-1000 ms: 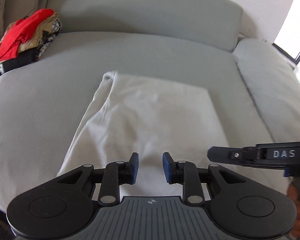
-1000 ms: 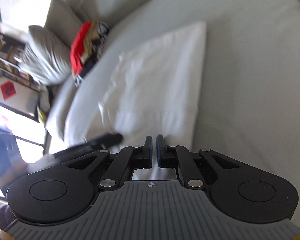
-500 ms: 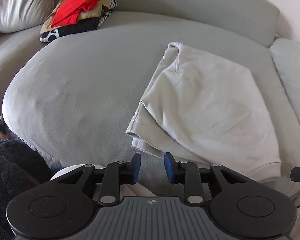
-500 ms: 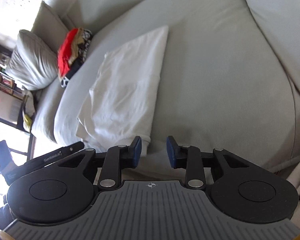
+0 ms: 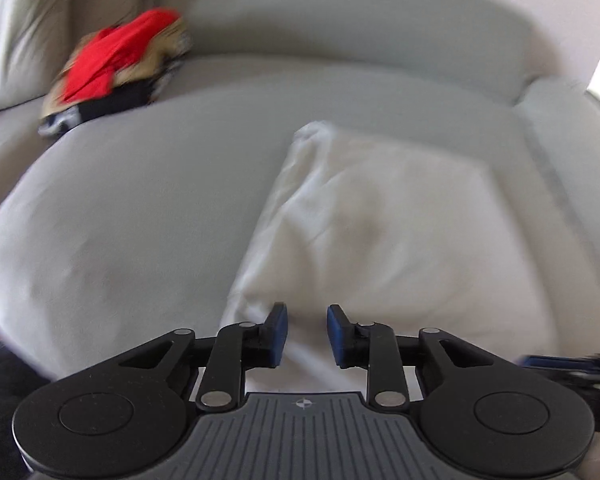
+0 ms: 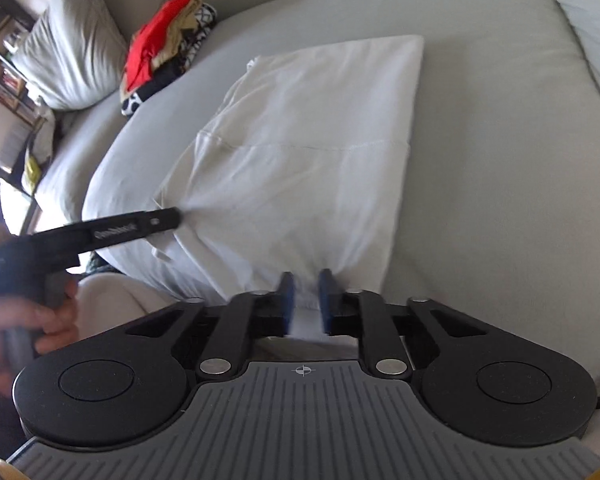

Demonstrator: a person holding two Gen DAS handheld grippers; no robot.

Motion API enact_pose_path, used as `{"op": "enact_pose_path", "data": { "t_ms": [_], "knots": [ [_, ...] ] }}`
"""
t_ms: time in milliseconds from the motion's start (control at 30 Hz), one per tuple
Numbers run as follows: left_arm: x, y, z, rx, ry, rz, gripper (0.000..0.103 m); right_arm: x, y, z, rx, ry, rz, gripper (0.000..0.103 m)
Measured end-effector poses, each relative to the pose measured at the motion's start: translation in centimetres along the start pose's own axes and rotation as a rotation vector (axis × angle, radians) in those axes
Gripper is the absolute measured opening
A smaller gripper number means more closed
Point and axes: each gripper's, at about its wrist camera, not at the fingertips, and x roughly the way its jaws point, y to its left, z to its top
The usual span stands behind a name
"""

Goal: Fold clothes
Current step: 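Move both grippers to the end of the folded T-shirt strip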

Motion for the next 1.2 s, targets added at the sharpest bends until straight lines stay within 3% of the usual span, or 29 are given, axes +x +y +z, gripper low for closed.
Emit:
{"op": "enact_pose_path", "data": {
  "t_ms": [67, 100, 167, 233, 300, 467, 533, 600, 700, 767, 867, 933, 1000, 1067, 1200],
  "knots": [
    [-0.5, 1.7, -0.5, -0.072, 0.025, 0.028, 0.024, -1.3, -1.0, -0.3, 0.042, 0.025, -0.003, 0.023],
    [-0.9, 2.5, -0.7, -0.091, 0.036, 0.051, 0.024, -2.0, -1.4, -0.3, 0.051, 0.015, -0.013, 0.034],
    [-1.6, 4.1, -1.2, -0.128, 0.059, 0.097, 0.026, -3.3, -2.3, -0.2, 0.069, -0.030, -0.003, 0.040],
    [-2.5, 5.7, -1.6, -0.179, 0.044, 0.083, 0.026, -4.1, -3.5, 0.1, 0.132, -0.070, 0.030, 0.043],
    [-3.4, 7.1, -1.6, -0.249, 0.020, 0.030, 0.031, -4.4, -4.7, 0.4, 0.197, -0.098, 0.055, 0.056],
    [-4.0, 9.2, -0.5, -0.393, -0.010, -0.114, 0.049, -4.0, -6.8, 0.6, 0.339, -0.114, 0.096, 0.057],
    [-3.7, 9.4, 0.1, -0.413, -0.013, -0.145, 0.061, -3.7, -7.4, 0.5, 0.385, -0.116, 0.124, 0.057],
    [-3.0, 9.3, 0.8, -0.398, 0.000, -0.159, 0.064, -2.9, -7.9, 0.8, 0.430, -0.113, 0.153, 0.057],
    [-1.5, 9.2, 1.7, -0.386, 0.029, -0.183, 0.065, -1.6, -8.6, 1.3, 0.497, -0.106, 0.198, 0.058],
    [-0.5, 9.1, 2.4, -0.380, 0.057, -0.226, 0.065, -0.9, -9.3, 1.5, 0.546, -0.103, 0.209, 0.066],
    [1.6, 8.5, 3.4, -0.353, 0.106, -0.292, 0.065, 0.5, -10.3, 1.8, 0.618, -0.111, 0.281, 0.067],
    [2.7, 8.1, 3.9, -0.335, 0.122, -0.329, 0.064, 1.4, -10.9, 2.1, 0.635, -0.105, 0.325, 0.066],
    [3.8, 7.8, 4.5, -0.324, 0.135, -0.390, 0.063, 2.3, -11.6, 2.5, 0.648, -0.097, 0.367, 0.059],
    [5.1, 7.5, 5.0, -0.334, 0.179, -0.482, 0.063, 3.1, -11.7, 3.1, 0.648, -0.095, 0.382, 0.058],
    [7.9, 7.4, 5.5, -0.344, 0.234, -0.552, 0.064, 4.6, -11.6, 4.9, 0.643, -0.105, 0.396, 0.058]
  ]
}}
